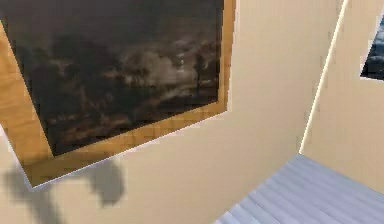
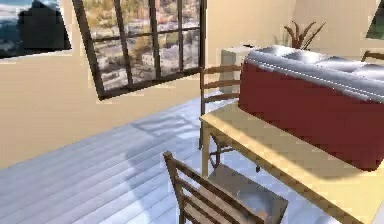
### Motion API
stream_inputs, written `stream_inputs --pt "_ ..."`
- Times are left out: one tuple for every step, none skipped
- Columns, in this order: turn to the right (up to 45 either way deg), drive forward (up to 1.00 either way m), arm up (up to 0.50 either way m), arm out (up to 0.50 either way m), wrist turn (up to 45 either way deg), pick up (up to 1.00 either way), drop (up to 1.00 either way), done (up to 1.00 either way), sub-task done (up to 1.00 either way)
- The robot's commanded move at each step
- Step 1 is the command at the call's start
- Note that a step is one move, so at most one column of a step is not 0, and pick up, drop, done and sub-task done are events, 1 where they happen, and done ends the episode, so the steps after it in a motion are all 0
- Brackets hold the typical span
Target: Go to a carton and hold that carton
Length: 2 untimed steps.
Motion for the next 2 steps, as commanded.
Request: stream_inputs --pt "45.0 0.00 0.00 0.00 0.0 0.00 0.00 0.00 0.00" --pt "3.0 0.00 0.00 0.00 0.0 0.00 0.00 0.00 0.00"
